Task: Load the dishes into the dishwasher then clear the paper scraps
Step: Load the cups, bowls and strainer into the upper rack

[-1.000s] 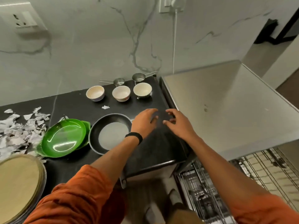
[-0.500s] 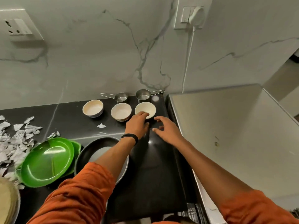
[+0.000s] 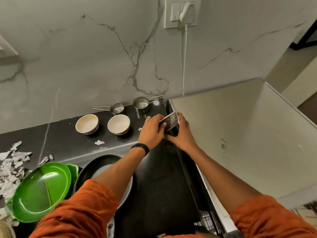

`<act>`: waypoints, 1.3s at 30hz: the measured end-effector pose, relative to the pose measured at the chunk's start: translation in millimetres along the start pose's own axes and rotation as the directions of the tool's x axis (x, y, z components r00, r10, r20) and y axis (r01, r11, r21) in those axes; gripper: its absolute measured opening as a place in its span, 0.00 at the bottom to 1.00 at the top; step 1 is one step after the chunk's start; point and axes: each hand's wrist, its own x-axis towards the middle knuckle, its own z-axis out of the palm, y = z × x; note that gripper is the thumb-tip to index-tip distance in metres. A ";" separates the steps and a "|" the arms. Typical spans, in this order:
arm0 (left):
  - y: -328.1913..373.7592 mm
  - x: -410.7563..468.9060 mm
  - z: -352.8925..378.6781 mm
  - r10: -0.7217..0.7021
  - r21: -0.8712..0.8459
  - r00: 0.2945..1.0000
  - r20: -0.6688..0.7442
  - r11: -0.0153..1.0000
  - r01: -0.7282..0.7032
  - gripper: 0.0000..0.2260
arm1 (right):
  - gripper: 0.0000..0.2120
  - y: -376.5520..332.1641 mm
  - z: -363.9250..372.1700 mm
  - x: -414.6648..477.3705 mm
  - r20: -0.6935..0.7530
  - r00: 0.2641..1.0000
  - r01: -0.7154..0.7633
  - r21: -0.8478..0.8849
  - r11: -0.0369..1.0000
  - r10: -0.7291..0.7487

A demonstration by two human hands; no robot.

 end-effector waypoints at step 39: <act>366.9 -263.6 383.4 0.506 -0.341 0.467 0.725 0.853 -0.395 0.29 | 0.37 326.3 -209.3 -466.8 -0.635 0.319 -0.426 0.568 0.705 0.704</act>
